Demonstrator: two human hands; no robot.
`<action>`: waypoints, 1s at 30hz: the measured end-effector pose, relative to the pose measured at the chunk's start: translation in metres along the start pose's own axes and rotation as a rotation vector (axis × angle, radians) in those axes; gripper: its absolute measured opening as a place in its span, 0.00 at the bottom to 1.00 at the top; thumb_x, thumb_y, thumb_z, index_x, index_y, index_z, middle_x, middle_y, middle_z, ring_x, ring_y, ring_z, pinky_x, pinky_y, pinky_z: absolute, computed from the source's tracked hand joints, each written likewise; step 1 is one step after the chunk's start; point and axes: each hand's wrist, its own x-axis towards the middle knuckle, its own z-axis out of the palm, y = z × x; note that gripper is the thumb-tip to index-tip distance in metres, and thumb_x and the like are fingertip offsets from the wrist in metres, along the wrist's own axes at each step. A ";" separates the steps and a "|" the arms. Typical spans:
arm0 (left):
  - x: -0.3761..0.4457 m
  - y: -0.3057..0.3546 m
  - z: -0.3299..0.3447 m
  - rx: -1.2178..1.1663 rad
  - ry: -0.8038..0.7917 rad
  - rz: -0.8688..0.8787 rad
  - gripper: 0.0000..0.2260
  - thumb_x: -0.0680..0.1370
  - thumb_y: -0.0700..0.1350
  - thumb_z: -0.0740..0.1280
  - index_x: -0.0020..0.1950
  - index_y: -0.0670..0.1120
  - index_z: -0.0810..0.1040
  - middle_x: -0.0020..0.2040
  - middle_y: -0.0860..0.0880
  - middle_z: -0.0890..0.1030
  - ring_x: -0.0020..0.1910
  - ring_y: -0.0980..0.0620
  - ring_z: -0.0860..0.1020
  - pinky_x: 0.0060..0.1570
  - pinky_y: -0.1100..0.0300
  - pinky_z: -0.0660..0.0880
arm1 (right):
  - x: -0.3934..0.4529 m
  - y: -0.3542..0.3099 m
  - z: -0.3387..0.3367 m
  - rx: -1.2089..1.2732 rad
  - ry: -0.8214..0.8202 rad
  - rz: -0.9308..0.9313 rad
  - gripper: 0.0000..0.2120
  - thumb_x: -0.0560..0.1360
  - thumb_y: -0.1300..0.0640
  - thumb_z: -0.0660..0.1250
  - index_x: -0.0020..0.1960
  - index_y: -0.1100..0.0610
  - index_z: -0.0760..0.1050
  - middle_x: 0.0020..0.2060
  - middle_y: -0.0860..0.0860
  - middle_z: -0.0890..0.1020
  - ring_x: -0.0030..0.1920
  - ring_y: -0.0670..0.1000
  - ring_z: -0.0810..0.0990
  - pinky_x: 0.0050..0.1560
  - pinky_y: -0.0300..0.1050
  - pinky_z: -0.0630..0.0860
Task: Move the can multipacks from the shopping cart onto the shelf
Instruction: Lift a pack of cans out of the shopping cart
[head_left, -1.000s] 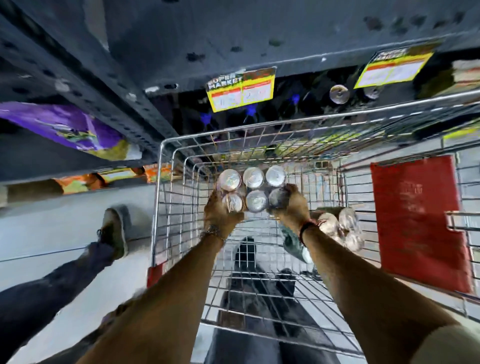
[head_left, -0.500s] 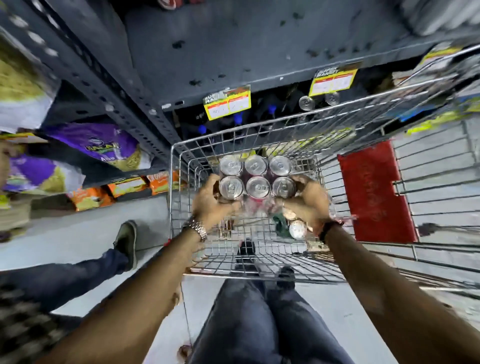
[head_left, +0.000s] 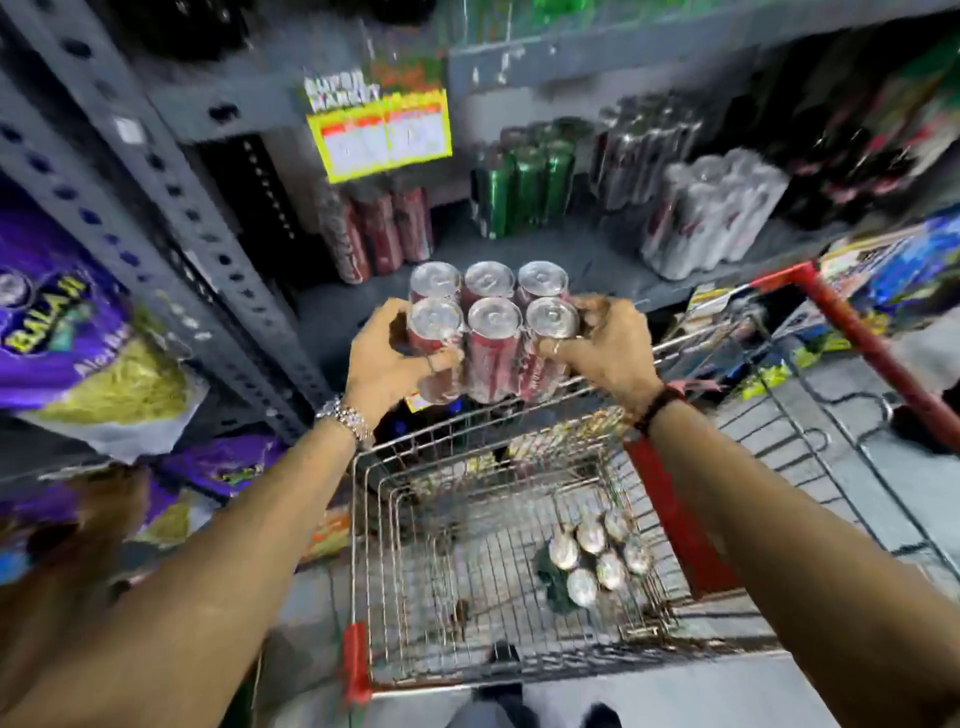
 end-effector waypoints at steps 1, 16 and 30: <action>0.012 0.000 -0.001 -0.002 0.018 -0.009 0.18 0.62 0.42 0.78 0.46 0.45 0.73 0.43 0.47 0.77 0.43 0.53 0.73 0.45 0.60 0.70 | 0.012 -0.005 0.004 0.003 0.002 -0.001 0.23 0.54 0.46 0.77 0.46 0.54 0.83 0.38 0.54 0.87 0.40 0.44 0.81 0.45 0.50 0.82; 0.119 -0.057 -0.008 0.036 0.240 -0.258 0.21 0.60 0.45 0.79 0.48 0.51 0.74 0.46 0.52 0.79 0.48 0.50 0.78 0.47 0.61 0.71 | 0.135 -0.018 0.103 -0.005 -0.131 0.004 0.22 0.58 0.54 0.78 0.51 0.56 0.82 0.45 0.55 0.87 0.50 0.53 0.84 0.54 0.49 0.80; -0.015 -0.120 0.104 -0.078 0.461 -0.333 0.18 0.71 0.32 0.66 0.60 0.34 0.70 0.58 0.34 0.76 0.51 0.41 0.77 0.56 0.53 0.75 | 0.049 0.132 0.066 -0.011 -0.252 0.236 0.17 0.72 0.61 0.70 0.60 0.63 0.76 0.57 0.59 0.81 0.59 0.57 0.79 0.52 0.31 0.75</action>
